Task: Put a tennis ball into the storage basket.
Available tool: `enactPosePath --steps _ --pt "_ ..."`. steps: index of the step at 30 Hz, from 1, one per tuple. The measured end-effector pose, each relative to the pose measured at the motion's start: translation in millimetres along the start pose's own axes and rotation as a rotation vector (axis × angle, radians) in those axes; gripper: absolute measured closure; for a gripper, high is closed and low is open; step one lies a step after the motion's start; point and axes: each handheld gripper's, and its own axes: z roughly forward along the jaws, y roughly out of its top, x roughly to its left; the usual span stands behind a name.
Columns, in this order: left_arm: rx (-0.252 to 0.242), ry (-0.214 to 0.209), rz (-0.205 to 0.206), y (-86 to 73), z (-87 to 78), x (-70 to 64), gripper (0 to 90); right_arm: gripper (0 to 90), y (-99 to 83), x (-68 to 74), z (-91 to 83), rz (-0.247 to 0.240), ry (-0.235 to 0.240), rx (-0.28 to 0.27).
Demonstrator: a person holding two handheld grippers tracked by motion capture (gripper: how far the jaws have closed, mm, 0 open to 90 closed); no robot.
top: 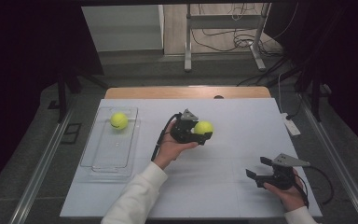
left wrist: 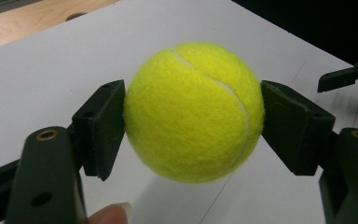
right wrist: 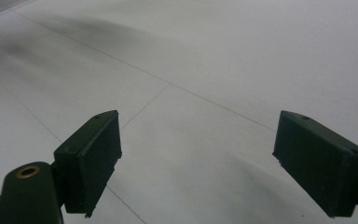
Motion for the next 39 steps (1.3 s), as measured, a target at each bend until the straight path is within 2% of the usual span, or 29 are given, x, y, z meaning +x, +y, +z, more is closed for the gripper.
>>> enactPosePath --steps 39 --pt "-0.061 0.033 0.011 -7.7 -40.0 5.0 27.3 14.1 4.5 7.3 -0.2 -0.007 0.012 -0.011"
